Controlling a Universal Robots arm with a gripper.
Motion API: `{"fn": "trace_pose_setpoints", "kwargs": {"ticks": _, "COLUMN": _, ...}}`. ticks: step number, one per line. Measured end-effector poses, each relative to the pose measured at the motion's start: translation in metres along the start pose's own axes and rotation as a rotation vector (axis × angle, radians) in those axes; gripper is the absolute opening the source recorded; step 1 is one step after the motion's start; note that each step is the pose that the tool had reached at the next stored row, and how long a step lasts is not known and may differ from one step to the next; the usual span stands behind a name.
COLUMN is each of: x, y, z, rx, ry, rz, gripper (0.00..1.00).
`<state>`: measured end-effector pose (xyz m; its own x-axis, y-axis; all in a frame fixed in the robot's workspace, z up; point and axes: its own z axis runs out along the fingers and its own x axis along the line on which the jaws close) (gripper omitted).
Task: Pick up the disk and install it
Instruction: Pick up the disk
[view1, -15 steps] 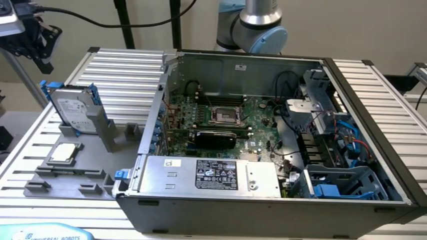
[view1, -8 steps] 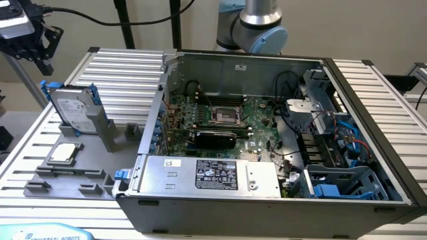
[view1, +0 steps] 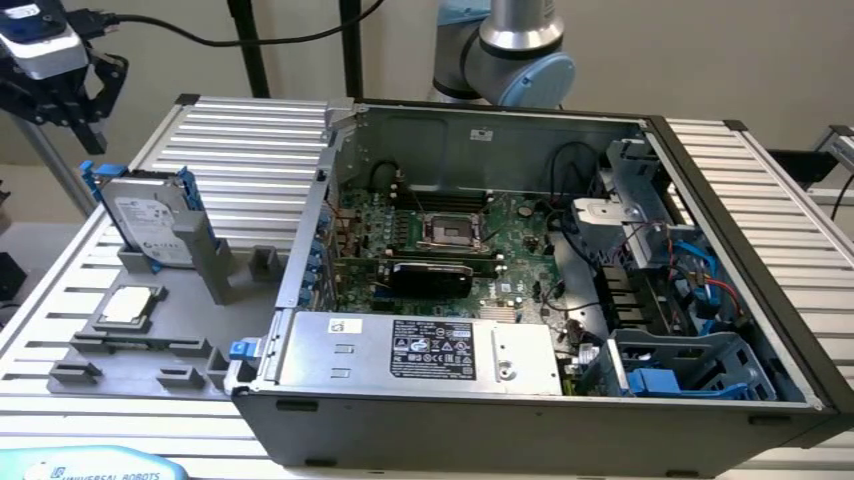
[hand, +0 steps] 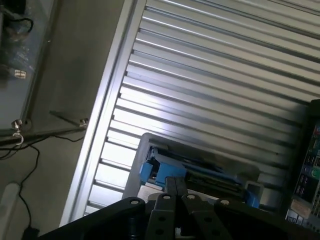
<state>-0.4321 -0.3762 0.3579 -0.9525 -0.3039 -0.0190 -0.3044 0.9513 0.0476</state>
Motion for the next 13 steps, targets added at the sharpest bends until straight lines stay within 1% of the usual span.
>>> {"fn": "trace_pose_setpoints", "kwargs": {"ticks": 4, "x": 0.0, "y": -0.0001, "z": 0.0013, "rx": -0.0011, "ry": 0.0032, "rz": -0.072, "gripper": 0.11}}
{"fn": "trace_pose_setpoints", "kwargs": {"ticks": 7, "x": 0.0001, "y": -0.0001, "z": 0.002, "rx": -0.0011, "ry": 0.0045, "rz": -0.126, "gripper": 0.11}}
{"fn": "trace_pose_setpoints", "kwargs": {"ticks": 10, "x": 0.0001, "y": -0.0002, "z": 0.0026, "rx": 0.0002, "ry": 0.0045, "rz": -0.182, "gripper": 0.11}}
{"fn": "trace_pose_setpoints", "kwargs": {"ticks": 13, "x": 0.0001, "y": -0.0002, "z": 0.0032, "rx": 0.0031, "ry": 0.0033, "rz": -0.231, "gripper": 0.11}}
